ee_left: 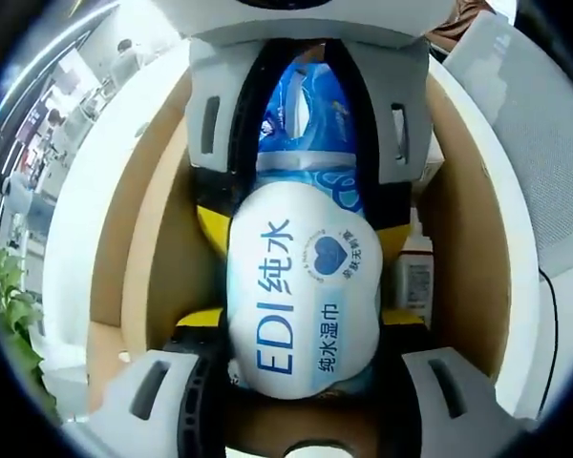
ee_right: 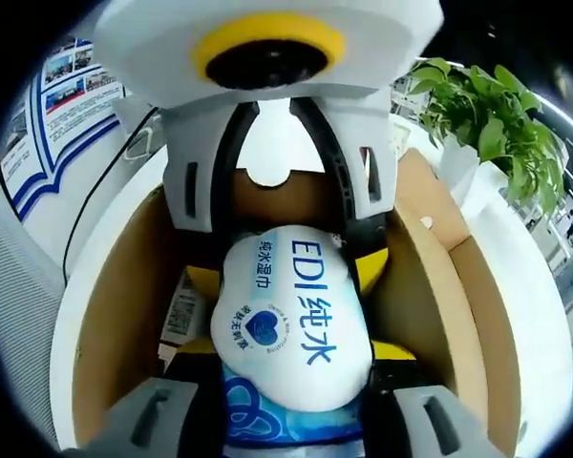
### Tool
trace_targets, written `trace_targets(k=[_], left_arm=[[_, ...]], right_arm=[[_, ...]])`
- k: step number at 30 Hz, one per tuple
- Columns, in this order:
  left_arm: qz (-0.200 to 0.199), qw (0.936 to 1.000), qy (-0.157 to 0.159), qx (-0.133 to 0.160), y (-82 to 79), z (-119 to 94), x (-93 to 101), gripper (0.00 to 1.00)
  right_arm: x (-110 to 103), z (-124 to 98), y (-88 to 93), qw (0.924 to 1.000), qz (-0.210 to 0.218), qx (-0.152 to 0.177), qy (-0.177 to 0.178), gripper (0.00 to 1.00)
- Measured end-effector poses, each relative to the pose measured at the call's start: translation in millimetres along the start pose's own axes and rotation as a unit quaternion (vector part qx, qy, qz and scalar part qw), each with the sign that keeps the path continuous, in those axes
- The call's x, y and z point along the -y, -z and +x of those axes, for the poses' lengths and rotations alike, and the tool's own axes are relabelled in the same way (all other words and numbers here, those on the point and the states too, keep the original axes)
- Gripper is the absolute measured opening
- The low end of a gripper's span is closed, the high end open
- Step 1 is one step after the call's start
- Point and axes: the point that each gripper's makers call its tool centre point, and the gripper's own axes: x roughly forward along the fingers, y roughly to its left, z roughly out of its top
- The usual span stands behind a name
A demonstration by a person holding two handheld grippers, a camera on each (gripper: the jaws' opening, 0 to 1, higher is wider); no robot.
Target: Operate the shoe box by opening the lid, removing the specified soft item, and placing it in the target area until the item is outside and the box remains undamaged.
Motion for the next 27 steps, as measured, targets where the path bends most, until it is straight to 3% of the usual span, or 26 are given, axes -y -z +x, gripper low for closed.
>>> trace_targets(k=[27], left_arm=[[0.012,0.9999,-0.004,-0.010,-5.5,-17.4,4.5,0.59]], right_arm=[[-4.3,-17.0,-14.9,0.9998,-0.007,0.016,0.009,0.50]])
